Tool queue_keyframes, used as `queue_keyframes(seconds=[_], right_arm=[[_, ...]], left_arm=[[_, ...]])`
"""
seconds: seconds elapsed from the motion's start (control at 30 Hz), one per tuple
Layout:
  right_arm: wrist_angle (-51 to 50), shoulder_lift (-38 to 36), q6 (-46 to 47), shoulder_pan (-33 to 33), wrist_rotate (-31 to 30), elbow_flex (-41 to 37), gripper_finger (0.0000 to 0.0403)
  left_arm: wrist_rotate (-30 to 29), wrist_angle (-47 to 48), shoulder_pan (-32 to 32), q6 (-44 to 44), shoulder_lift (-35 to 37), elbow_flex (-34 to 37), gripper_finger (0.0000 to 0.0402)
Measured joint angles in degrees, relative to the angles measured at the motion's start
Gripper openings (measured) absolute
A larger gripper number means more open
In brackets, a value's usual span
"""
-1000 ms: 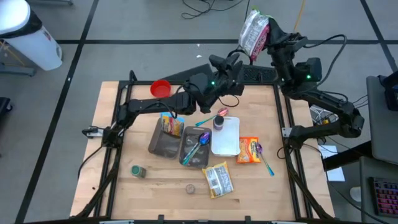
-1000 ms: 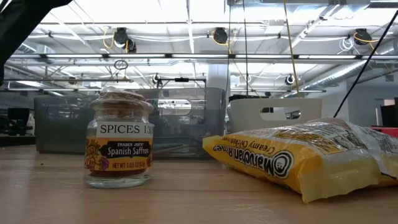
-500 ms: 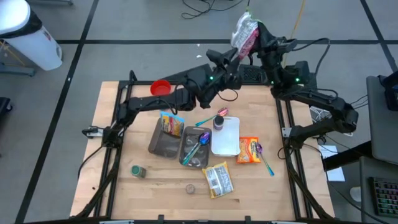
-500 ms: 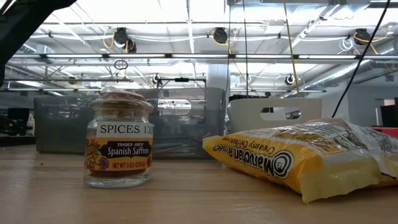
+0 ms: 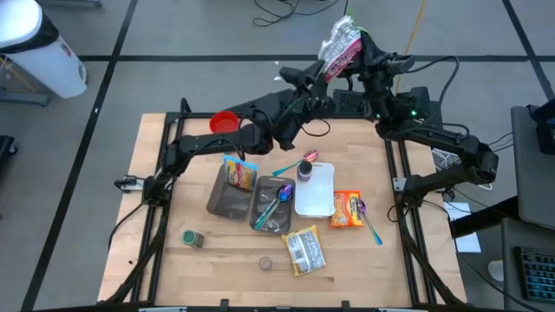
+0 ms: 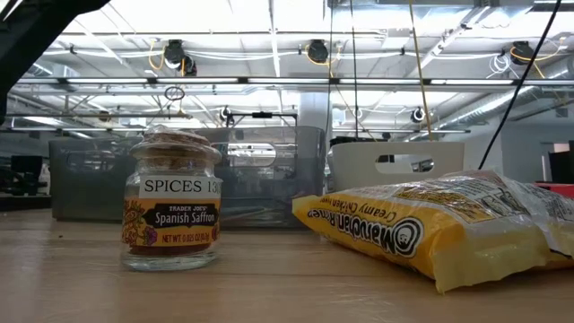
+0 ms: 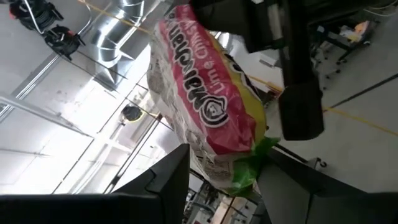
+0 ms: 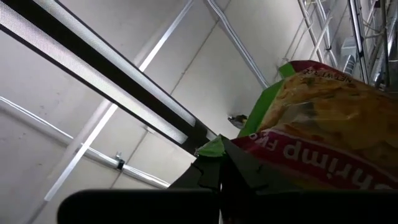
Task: Pick & Place Food Item
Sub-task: Put the green pack into the left gray bin
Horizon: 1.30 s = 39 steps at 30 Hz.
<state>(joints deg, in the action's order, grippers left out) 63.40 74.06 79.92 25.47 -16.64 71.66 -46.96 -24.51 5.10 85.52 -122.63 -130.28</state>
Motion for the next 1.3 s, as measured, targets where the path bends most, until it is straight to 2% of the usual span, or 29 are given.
queue_keyframes(seconds=[0.17, 0.63, 0.87, 1.1, 1.3], right_arm=[[0.10, -0.02, -0.02, 0.00, -1.37, 0.00, 0.0000], [1.57, -0.04, -1.09, -0.07, -2.82, 0.00, 0.0000], [1.60, -0.04, -1.09, -0.11, -2.80, 0.00, 0.0000], [1.64, -0.04, -1.19, -0.12, -2.78, -0.02, 0.0000], [1.65, -0.04, -4.64, -0.11, -2.76, -0.02, 0.0000]], left_arm=[[-0.15, 0.26, -0.02, 0.02, 0.00, 0.00, 0.0156], [0.12, 0.26, -0.37, 1.22, 0.00, 0.00, 0.0009], [0.35, 0.31, -0.37, 1.27, 0.00, 0.00, 0.0013], [-1.79, 0.36, -0.56, 2.63, 0.02, -0.49, 0.0004], [-2.21, 0.55, -1.44, 2.99, 0.37, -0.52, 0.0003]])
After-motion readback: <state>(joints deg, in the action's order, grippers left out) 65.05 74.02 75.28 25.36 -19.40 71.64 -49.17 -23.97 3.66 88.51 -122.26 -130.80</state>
